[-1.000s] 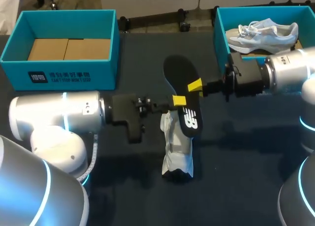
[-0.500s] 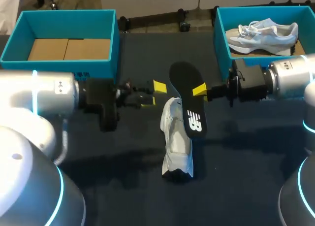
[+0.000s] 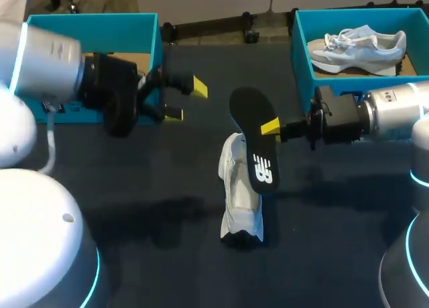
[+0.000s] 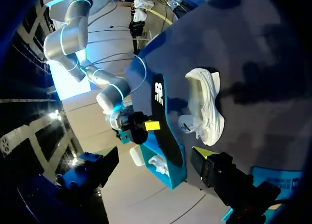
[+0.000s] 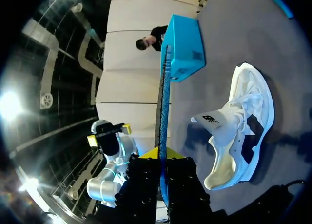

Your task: Take the shoe out of the shoebox, open the shoe tongue, remove and reinsert the insole, then place the shoe into the shoebox

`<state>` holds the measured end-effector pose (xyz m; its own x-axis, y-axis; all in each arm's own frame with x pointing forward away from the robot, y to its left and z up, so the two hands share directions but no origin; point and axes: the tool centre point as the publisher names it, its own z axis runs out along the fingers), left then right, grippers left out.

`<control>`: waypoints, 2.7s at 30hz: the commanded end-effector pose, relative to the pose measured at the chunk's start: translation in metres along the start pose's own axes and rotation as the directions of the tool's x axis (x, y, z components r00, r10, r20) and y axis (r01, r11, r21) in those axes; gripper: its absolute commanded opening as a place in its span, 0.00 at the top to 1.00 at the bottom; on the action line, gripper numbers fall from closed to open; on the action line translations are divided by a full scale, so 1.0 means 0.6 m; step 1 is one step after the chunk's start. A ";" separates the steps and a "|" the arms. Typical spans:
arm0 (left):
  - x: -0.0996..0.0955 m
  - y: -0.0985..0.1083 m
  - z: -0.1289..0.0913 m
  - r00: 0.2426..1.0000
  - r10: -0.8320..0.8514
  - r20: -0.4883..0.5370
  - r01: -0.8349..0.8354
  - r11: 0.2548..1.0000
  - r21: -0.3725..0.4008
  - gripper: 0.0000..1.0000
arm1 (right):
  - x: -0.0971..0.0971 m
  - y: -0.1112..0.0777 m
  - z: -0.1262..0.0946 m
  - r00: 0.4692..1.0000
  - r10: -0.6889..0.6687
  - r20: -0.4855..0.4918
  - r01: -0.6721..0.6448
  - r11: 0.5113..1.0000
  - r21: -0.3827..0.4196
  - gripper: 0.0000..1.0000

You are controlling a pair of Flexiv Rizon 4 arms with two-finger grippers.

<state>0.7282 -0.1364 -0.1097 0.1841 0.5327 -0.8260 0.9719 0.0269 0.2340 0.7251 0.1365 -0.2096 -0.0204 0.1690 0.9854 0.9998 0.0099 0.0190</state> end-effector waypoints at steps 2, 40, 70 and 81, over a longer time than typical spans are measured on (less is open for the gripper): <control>-0.014 0.018 0.003 0.987 0.011 -0.159 0.022 0.979 0.202 0.00 | 0.000 0.000 0.002 1.000 0.000 0.002 0.000 1.000 -0.001 1.00; -0.069 0.079 0.049 0.828 -0.211 -0.519 0.290 0.954 0.075 0.00 | 0.000 0.000 0.002 1.000 0.000 0.002 0.000 1.000 -0.001 1.00; -0.094 0.107 0.152 0.507 0.000 -0.862 0.291 0.941 0.171 0.00 | 0.000 0.000 0.002 1.000 0.000 0.002 0.000 1.000 -0.001 1.00; -0.092 0.089 0.157 0.486 0.020 -0.874 0.284 0.942 0.180 0.00 | 0.000 0.000 0.002 1.000 0.000 0.002 0.000 1.000 -0.001 1.00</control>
<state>0.7833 -0.2405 -0.0995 -0.0313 0.9960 -0.0842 0.9944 0.0225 -0.1034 0.7254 0.1360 -0.2090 -0.0202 0.1700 0.9852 0.9998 0.0110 0.0186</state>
